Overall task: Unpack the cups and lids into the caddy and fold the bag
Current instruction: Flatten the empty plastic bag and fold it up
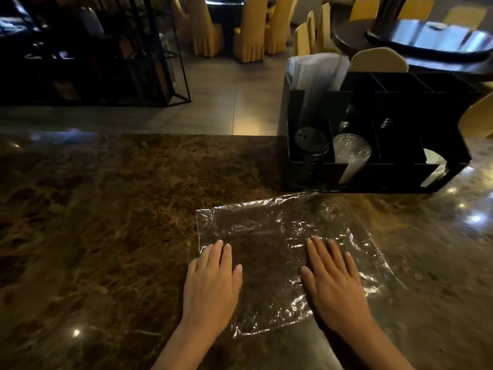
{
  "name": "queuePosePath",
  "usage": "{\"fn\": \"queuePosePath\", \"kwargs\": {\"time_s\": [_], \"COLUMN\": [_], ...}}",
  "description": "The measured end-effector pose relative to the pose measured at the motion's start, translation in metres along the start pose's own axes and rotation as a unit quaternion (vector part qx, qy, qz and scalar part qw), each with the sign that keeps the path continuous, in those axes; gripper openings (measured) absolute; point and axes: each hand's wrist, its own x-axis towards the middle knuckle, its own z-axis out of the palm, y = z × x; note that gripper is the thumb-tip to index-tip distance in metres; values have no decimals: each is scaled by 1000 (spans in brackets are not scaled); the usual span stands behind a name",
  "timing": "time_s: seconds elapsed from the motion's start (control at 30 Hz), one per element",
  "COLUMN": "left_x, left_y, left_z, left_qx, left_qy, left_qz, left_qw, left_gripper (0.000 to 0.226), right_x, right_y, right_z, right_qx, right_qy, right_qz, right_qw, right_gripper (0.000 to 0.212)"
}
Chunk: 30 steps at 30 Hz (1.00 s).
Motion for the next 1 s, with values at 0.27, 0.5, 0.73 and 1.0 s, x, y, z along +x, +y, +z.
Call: {"fn": "queuePosePath", "kwargs": {"time_s": [0.27, 0.5, 0.73, 1.0], "left_x": [57, 60, 60, 64], "left_y": [-13, -24, -29, -24], "left_z": [8, 23, 26, 9], "left_qx": [-7, 38, 17, 7], "left_qy": [19, -31, -44, -40], "left_qz": [3, -26, -47, -48], "left_qw": [1000, 998, 998, 998], "left_gripper": [51, 72, 85, 75], "right_x": [61, 112, 119, 92], "right_y": [-91, -108, -14, 62], "right_z": [-16, -3, -4, -19], "right_qx": [77, 53, 15, 5], "right_qy": [41, -10, 22, 40], "right_qz": [-150, -198, -65, 75], "right_qw": [985, 979, 998, 996], "right_gripper": [61, 66, 62, 68]}}
